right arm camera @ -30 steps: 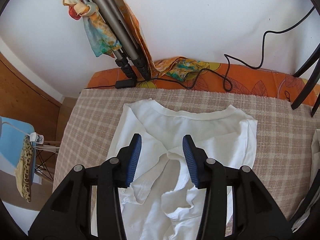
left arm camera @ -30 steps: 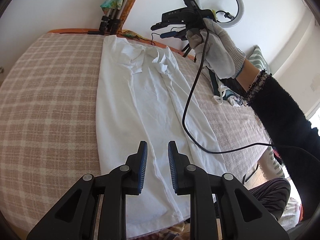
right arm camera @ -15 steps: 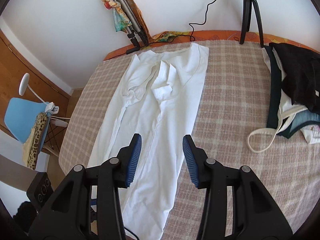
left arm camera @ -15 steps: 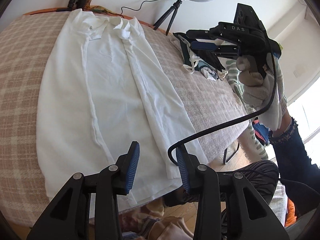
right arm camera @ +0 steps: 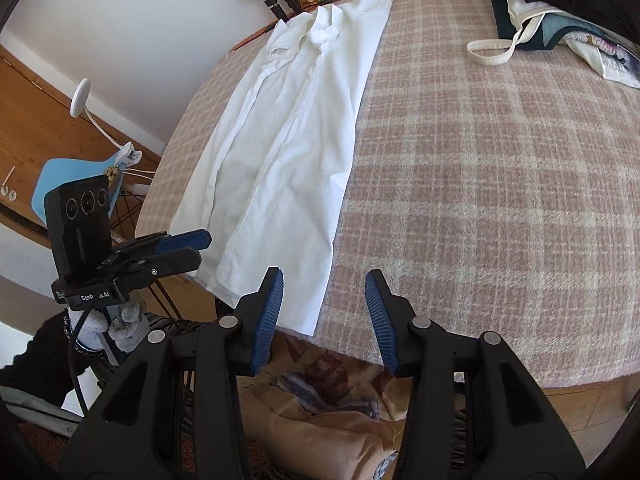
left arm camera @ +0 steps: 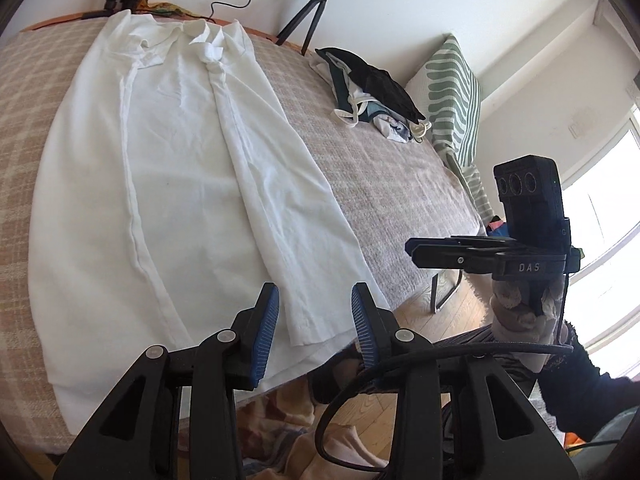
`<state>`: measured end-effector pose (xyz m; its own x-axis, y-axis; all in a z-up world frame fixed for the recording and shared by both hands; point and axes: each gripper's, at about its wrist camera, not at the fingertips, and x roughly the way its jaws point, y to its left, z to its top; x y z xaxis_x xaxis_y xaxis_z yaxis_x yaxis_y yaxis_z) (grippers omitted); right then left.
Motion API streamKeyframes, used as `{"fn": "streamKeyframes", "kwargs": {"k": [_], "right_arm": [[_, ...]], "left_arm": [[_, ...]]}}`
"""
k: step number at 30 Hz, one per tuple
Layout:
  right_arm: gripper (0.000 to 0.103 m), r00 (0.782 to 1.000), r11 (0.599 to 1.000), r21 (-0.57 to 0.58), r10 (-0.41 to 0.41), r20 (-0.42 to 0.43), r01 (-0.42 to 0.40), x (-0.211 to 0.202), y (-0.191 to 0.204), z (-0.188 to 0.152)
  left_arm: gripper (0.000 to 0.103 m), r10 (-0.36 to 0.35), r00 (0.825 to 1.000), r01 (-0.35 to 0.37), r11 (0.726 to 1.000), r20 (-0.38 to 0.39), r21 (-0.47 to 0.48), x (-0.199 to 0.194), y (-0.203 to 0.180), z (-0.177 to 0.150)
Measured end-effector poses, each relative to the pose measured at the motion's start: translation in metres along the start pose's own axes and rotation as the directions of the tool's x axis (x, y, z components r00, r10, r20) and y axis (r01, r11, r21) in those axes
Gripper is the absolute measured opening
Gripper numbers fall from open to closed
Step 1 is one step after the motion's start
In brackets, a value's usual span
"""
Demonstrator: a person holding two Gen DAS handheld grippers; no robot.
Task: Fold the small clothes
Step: 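Move both tools to the hem of the folded shirt strip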
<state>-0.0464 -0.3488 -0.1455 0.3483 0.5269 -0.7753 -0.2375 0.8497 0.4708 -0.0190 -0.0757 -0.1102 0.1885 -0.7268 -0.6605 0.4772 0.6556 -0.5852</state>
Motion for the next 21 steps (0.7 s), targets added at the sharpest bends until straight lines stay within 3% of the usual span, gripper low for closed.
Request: {"fn": "streamKeyframes", "kwargs": {"k": [4,9,16,19,21], "right_arm": [[0.045,1.000,1.000,-0.023,-0.015,-0.018,0.015,0.004,-0.004,-0.011],[0.045,0.998,0.997,-0.038,-0.068,0.014,0.068,-0.009,-0.012,-0.019],[0.044,0.978,0.976,-0.095,-0.186,0.095,0.195,-0.027,-0.002,-0.008],[0.044,0.956,0.967,-0.023,-0.247,0.161,0.254,-0.049,-0.018,0.012],[0.044,0.940,0.958,0.017,-0.284,0.192,0.286,-0.059,-0.027,0.023]], "left_arm": [[0.036,0.066,0.990,-0.047,0.988,-0.128,0.144,0.003,-0.009,-0.021],[0.036,0.107,0.963,-0.037,0.962,-0.247,0.272,-0.011,-0.014,-0.047],[0.037,0.013,0.947,0.097,0.941,-0.321,0.325,-0.032,-0.016,-0.048],[0.036,-0.018,0.937,0.148,0.925,-0.350,0.349,-0.034,-0.032,-0.052],[0.036,-0.068,0.940,0.200,0.905,-0.334,0.376,-0.038,-0.051,-0.054]]}}
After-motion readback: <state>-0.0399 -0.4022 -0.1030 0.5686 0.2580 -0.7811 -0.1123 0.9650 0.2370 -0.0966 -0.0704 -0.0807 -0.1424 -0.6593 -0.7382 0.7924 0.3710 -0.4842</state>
